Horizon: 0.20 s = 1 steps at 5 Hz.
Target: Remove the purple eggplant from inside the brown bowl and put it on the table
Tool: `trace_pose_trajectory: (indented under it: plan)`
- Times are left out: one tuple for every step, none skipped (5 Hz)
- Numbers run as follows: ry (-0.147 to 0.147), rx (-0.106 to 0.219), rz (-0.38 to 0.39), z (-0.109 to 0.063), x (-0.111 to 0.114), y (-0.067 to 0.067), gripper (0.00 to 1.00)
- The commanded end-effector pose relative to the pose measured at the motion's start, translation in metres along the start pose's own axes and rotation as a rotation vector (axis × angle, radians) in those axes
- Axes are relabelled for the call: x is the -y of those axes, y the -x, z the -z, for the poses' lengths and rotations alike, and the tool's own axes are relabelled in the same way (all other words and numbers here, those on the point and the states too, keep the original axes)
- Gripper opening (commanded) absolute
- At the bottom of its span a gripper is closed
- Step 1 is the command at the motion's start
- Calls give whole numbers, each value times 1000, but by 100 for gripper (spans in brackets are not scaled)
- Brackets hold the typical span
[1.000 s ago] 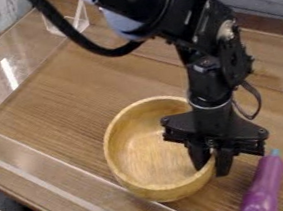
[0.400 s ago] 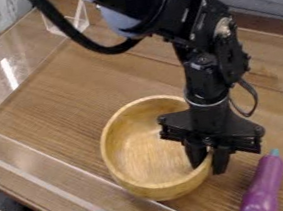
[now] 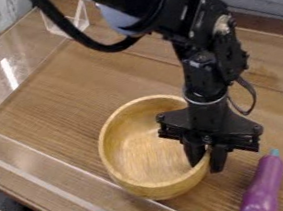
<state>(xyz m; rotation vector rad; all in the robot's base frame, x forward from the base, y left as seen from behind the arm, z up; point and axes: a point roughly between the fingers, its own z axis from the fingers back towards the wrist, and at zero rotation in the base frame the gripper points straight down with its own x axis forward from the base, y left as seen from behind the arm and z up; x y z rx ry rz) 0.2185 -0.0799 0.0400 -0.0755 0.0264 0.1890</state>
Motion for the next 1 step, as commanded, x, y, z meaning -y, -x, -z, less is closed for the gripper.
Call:
trace_pose_trajectory:
  plan:
    - [21,37,-18,-10,0,-8,0]
